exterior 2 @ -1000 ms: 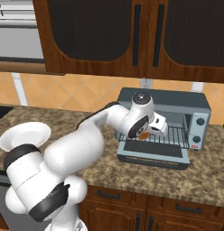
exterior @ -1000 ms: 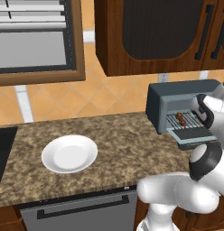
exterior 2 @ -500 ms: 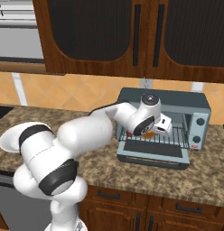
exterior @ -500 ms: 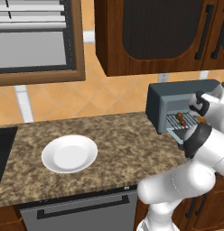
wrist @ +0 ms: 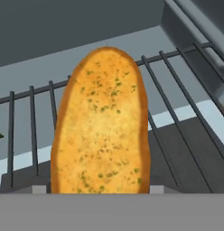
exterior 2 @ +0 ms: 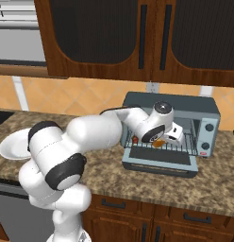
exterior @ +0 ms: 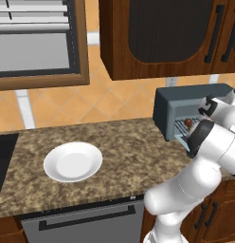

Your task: Pick up the kebab skewer and baguette bread, and place them inside the toaster oven. Close the toaster oven door and start by setting the timer.

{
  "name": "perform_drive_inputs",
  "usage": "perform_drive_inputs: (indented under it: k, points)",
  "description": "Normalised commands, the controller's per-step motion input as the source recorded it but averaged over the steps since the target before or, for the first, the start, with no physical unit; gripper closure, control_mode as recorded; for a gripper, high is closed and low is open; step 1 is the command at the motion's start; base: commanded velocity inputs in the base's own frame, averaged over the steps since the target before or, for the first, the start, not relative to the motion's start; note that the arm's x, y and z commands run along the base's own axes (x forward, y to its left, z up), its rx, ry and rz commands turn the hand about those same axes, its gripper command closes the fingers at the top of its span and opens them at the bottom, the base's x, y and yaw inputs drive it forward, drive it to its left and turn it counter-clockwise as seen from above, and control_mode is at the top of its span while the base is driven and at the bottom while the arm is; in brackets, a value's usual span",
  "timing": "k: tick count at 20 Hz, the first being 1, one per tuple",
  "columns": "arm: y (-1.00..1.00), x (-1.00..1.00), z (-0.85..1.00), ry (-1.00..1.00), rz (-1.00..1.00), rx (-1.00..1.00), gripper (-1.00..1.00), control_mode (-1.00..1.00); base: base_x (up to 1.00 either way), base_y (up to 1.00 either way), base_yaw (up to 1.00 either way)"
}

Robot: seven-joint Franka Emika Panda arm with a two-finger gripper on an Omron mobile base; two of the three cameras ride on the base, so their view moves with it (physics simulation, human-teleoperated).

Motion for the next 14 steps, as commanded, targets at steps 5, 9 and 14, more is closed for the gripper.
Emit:
perform_drive_inputs:
  k: [5,9,14]
  points:
    - [0.0,0.1,-0.12,0.0,0.01,0.0,1.0,-1.0,0.0,0.0,0.0]
    - [0.0,0.01,-0.15,0.0,0.0,0.0,1.0,-1.0,0.0,0.0,0.0]
    - [0.0,0.05,-0.12,0.0,0.0,0.0,1.0,-1.0,0.0,0.0,0.0]
